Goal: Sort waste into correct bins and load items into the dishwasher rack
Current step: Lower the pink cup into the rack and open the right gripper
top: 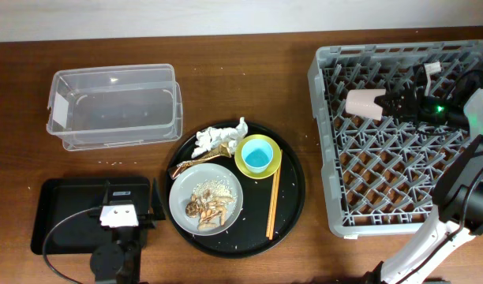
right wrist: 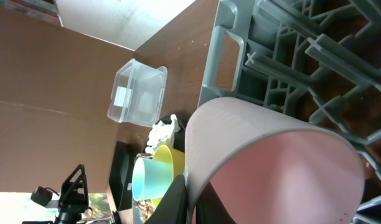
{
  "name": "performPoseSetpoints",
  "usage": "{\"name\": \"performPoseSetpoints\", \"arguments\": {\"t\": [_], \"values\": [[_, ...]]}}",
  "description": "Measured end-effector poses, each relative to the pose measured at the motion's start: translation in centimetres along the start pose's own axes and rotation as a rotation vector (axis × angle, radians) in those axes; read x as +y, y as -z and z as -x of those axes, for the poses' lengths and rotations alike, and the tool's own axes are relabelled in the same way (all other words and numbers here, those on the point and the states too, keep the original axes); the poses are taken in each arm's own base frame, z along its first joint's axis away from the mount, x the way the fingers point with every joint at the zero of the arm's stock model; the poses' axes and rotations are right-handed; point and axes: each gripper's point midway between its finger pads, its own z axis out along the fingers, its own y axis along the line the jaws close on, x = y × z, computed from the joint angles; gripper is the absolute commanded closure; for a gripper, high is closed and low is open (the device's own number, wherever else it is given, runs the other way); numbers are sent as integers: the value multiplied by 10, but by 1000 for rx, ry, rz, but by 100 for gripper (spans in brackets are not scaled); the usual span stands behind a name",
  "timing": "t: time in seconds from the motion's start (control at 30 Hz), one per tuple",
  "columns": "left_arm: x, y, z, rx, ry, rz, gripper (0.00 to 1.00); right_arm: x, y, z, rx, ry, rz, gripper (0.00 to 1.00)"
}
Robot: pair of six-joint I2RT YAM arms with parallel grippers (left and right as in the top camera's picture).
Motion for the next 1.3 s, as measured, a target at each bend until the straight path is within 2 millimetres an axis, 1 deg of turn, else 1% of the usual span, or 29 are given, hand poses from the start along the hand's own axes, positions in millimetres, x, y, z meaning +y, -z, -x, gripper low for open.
{"name": "performPoseSetpoints", "arguments": {"t": [0.13, 0.2, 0.3, 0.37, 0.5, 0.7, 0.8, 0.87, 0.93, 1.0, 1.13, 1.23, 1.3], "values": [[0, 0, 0, 0, 0, 0, 1, 0, 1, 0, 0, -15, 0, 94], [0, 0, 0, 0, 0, 0, 1, -2, 5, 0, -9, -34, -4, 94], [0, 0, 0, 0, 0, 0, 1, -9, 21, 1, -41, -85, -16, 93], [0, 0, 0, 0, 0, 0, 1, -14, 32, 0, -58, -123, -30, 89], [0, 0, 0, 0, 0, 0, 1, -23, 43, -2, -69, -139, -63, 89], [0, 0, 0, 0, 0, 0, 1, -26, 45, -3, -67, -151, -74, 89], [0, 0, 0, 0, 0, 0, 1, -27, 48, -3, -72, -162, -76, 92], [0, 0, 0, 0, 0, 0, 1, -30, 57, -5, -87, -195, -82, 90], [0, 0, 0, 0, 0, 0, 1, -33, 65, -6, -100, -218, -90, 84], [0, 0, 0, 0, 0, 0, 1, -39, 74, -9, -106, -247, -114, 83], [0, 0, 0, 0, 0, 0, 1, -48, 82, -19, -81, -292, -182, 83], [0, 0, 0, 0, 0, 0, 1, -47, 85, -21, -69, -317, -220, 83], [0, 0, 0, 0, 0, 0, 1, -42, 89, -20, -72, -323, -244, 83]]}}
